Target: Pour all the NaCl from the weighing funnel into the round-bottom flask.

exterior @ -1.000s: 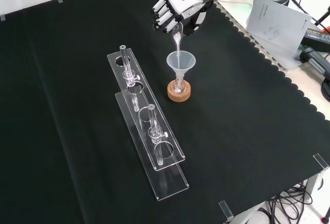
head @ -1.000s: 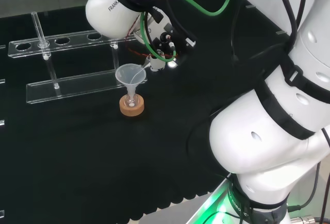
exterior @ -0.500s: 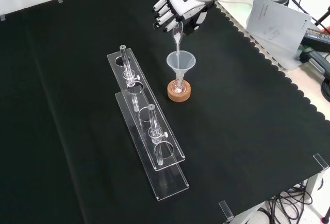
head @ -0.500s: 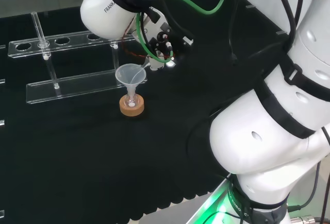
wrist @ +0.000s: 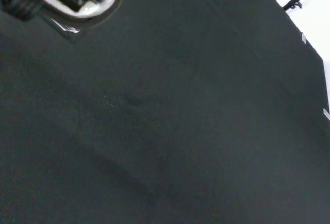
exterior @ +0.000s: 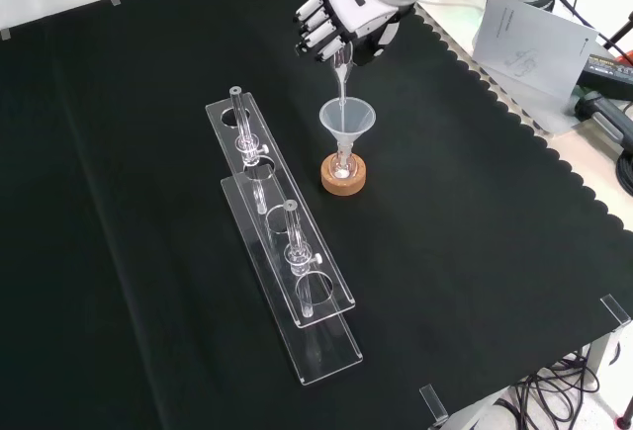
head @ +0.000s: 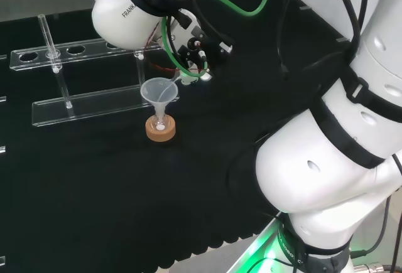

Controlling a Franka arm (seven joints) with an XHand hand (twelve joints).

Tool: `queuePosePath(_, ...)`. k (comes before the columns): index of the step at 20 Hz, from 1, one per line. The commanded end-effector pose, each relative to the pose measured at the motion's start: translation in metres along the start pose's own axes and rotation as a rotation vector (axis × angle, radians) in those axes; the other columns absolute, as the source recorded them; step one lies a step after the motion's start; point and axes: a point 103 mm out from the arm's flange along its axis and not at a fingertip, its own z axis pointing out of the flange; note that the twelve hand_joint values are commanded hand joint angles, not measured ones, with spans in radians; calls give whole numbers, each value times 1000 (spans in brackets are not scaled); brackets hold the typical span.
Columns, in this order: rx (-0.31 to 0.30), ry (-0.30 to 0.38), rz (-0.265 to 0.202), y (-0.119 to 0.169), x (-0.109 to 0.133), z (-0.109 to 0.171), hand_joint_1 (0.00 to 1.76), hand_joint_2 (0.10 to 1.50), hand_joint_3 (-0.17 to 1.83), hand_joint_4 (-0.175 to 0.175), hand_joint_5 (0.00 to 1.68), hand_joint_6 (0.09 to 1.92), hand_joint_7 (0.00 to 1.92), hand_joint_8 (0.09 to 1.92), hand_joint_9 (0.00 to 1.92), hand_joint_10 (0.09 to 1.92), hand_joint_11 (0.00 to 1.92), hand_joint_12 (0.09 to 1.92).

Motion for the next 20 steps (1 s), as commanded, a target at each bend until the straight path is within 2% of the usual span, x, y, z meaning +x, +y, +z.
queuePosePath(1,1,-27,1,-1,1,-5,1117,639,680,175,1278,678,574,640,982,301,796,1038)
queuePosePath(12,-13,-86,-5,-2,2,-15,1118,638,680,175,1279,675,573,639,981,299,792,1041)
queuePosePath(20,2,-117,-2,-1,4,-19,1118,637,681,175,1281,672,574,639,982,299,789,1043)
